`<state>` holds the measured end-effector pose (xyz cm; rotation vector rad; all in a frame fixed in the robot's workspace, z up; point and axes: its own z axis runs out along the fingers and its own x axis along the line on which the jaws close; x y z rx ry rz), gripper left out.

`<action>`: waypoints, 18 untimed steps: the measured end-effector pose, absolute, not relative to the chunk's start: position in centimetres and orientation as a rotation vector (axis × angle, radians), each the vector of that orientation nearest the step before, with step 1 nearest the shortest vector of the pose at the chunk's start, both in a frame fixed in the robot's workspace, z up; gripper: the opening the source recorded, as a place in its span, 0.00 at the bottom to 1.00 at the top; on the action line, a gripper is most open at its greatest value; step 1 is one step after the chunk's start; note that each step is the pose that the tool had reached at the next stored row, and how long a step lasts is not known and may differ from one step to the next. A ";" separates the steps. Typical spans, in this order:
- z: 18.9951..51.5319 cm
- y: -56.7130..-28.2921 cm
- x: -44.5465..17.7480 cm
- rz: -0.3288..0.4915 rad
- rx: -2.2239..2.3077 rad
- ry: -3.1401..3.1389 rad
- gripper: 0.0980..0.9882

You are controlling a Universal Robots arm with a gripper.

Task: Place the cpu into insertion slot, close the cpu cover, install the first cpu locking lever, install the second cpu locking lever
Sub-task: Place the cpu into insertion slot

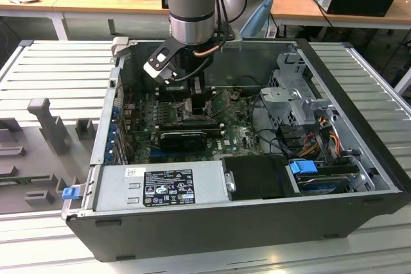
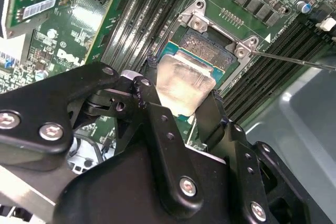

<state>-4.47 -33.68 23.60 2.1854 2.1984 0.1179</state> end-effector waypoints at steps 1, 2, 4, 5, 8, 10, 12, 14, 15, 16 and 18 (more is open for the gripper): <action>23.4 -33.6 -4.5 0.119 2.192 2.192 0.49; 23.4 -33.6 -4.5 0.120 2.194 2.191 0.49; 23.2 -33.5 -4.7 0.124 2.197 2.192 0.49; 23.1 -33.5 -4.7 0.125 2.197 2.192 0.49; 22.6 -33.3 -4.7 0.126 2.206 2.184 0.49; 22.3 -33.2 -4.7 0.126 2.216 2.173 0.49; 22.1 -33.1 -4.8 0.128 2.225 2.166 0.49; 21.9 -33.0 -4.8 0.133 2.228 2.168 0.49; 21.8 -33.0 -4.8 0.136 2.229 2.169 0.49; 21.7 -32.9 -4.8 0.138 2.230 2.169 0.49; 21.5 -32.7 -4.8 0.140 2.236 2.166 0.49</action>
